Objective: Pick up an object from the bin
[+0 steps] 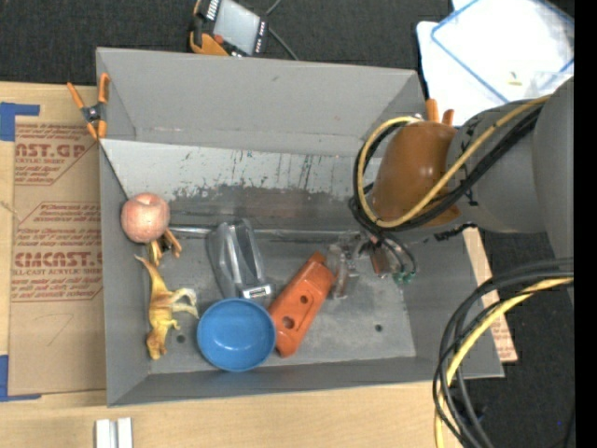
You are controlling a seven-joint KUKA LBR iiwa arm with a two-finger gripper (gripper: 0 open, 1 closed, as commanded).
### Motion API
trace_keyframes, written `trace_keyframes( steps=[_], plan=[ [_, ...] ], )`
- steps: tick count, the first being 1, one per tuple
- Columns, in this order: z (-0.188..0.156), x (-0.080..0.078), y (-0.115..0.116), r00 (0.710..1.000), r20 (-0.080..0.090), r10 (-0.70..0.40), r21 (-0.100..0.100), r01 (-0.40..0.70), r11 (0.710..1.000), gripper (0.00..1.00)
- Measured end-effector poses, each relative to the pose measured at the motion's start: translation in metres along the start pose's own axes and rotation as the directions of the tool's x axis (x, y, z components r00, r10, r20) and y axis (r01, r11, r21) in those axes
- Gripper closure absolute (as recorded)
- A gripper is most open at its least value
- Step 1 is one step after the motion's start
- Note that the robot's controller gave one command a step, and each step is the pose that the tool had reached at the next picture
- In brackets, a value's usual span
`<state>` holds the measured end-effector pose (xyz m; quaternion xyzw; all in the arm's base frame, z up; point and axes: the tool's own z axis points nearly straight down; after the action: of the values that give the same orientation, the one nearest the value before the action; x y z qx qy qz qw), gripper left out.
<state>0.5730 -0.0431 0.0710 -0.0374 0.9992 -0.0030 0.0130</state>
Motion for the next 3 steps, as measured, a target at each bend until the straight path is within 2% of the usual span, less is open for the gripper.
trace_keyframes(
  steps=[1,2,3],
  plan=[
    [0.0005,0.0004,0.0003,1.000,-0.001,0.001,-0.001,-0.001,1.000,0.00],
    [-0.0002,-0.0002,0.0001,1.000,0.001,0.000,0.000,0.000,1.000,1.00],
    [-0.0001,-0.0002,0.0000,1.000,0.001,0.001,0.000,-0.001,1.000,1.00]
  ],
)
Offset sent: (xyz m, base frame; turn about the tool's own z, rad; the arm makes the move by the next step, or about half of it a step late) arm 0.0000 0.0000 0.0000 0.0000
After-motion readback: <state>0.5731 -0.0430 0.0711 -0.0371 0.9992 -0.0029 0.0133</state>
